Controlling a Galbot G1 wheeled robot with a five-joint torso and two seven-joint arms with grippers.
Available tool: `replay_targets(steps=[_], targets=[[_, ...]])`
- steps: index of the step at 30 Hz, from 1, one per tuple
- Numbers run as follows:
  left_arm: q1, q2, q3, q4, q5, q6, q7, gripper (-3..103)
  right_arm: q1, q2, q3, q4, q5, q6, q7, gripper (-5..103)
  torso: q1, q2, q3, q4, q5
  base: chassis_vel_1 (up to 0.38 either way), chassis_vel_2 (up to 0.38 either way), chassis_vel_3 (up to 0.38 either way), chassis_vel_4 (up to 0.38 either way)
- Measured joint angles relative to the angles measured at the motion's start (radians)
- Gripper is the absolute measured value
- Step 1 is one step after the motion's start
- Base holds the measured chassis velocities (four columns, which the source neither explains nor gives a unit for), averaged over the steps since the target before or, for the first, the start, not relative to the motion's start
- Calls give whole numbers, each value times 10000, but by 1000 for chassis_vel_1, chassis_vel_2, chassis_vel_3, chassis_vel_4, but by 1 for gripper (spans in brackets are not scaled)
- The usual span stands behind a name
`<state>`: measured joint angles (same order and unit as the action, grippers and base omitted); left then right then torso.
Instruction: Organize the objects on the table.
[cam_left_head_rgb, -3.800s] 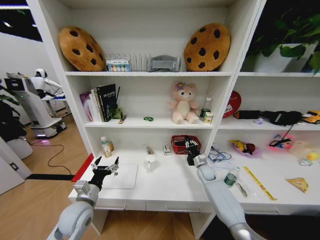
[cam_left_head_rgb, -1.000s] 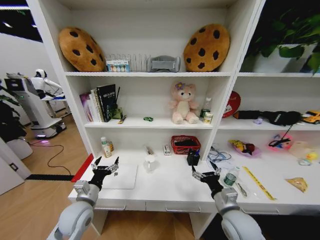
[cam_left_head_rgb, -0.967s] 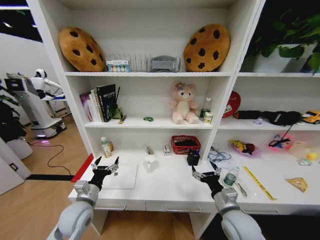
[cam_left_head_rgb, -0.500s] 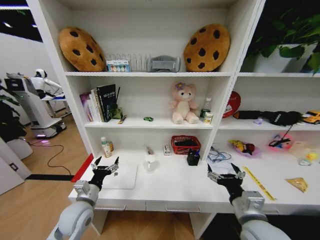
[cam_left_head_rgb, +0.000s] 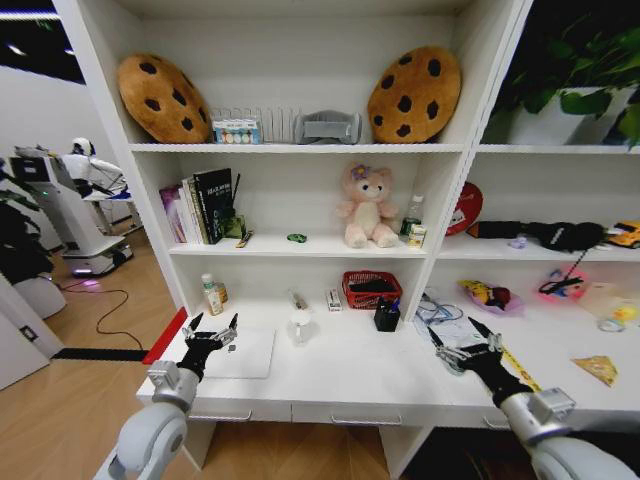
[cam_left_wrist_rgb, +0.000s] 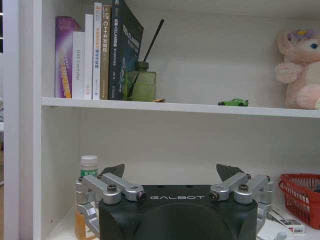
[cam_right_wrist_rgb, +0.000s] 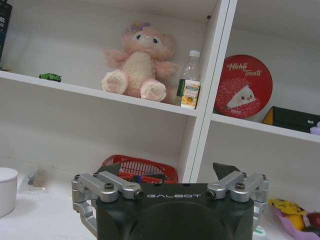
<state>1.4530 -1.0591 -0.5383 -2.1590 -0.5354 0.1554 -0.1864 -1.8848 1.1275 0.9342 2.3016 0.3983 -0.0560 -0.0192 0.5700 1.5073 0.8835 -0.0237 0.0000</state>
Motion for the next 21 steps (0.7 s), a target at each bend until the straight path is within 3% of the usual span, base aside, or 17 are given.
replay_targets(steps=[13, 21], targets=[[0, 0, 0, 0, 0, 1, 0, 100, 670, 60, -525, -61, -270, -283, 114, 100, 0, 0, 0, 6, 0, -1, -2, 4, 5], [-1, 0, 0, 0, 0, 0, 0, 100, 804, 114, -586, -94, -303, -427, 110, 100, 1, 0, 1, 4, 5, -121, -127, 124, 125]])
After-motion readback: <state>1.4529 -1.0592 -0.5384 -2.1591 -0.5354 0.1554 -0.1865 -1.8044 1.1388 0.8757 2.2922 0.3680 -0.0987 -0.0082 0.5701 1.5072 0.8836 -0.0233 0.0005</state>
